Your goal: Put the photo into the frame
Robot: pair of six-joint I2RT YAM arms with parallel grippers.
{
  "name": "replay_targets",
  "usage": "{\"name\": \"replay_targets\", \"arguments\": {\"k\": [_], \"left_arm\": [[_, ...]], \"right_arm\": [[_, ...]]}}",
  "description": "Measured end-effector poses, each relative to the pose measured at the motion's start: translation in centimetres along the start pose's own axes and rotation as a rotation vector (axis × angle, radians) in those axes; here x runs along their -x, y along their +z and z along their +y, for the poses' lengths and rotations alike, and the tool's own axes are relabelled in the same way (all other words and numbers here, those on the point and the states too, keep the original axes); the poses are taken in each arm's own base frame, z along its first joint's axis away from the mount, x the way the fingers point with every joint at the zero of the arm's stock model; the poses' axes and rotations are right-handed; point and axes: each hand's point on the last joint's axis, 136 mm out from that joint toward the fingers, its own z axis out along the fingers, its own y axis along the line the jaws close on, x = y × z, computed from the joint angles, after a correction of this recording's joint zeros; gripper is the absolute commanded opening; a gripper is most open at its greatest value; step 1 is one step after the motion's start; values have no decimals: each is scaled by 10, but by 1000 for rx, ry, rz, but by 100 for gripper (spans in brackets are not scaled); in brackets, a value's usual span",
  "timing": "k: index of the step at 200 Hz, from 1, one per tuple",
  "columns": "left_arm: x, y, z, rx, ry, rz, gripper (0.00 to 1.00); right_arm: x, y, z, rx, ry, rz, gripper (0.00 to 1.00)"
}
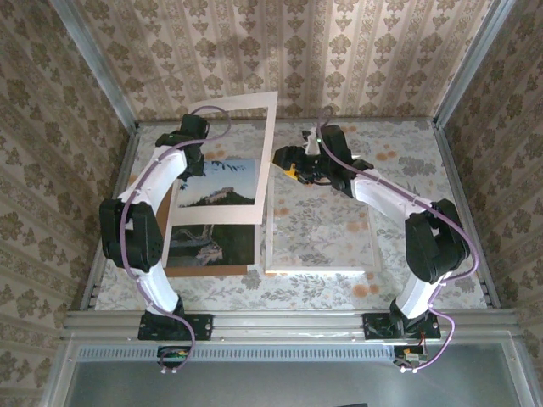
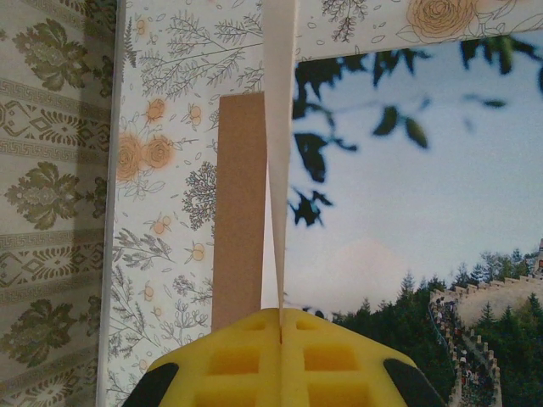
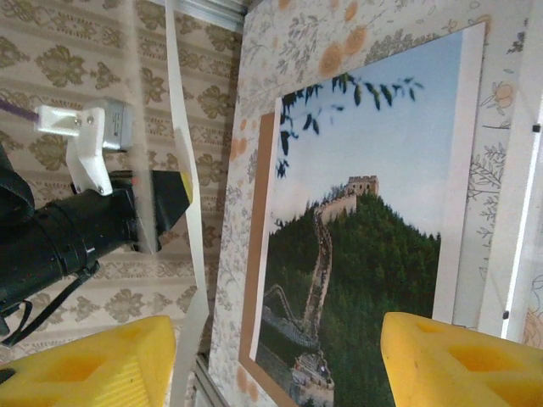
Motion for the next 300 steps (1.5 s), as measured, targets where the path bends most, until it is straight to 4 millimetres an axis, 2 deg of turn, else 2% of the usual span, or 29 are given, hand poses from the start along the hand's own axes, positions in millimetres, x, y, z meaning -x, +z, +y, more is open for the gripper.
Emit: {"name": "replay_targets", "arguments": {"k": [24,82,131,145,203,229,242,255,271,286,300], "left_arm": [[1,-2,-1,-1,2,-3,0],[5,-5,-2,-5,2,-13,0],[12,-9,-6,-10,6,-26,0],[13,-10,-6,-11,6,-29,0],[12,-11,-8,-13,10,-28,0],[12,-13,-13,-21,15,-32,0],[13,-14,-17,-30,20,-35,0],[12,-16,-25,-52,23,-39,13],[9,-19,-40,-111,18,-52,40],[-2,-28,-59,-204,10,-65,53],[-12,-47,-76,-322,-7,-95,64]], "right_arm": [[3,-1,2,16,10,-13,71],[0,-3,6,43,1,-25,71],[-4,4,-5,9,4,-29,67],[-6,7,-7,11,6,-25,61],[-7,29,-6,76,55,-21,26],[0,27,-7,81,68,-41,9],[3,22,-17,46,65,-43,1],[5,12,-32,-16,60,-36,0],[6,-11,-50,-91,43,-20,0],[7,-46,-68,-158,19,11,0],[4,-81,-86,-206,8,44,0]]}}
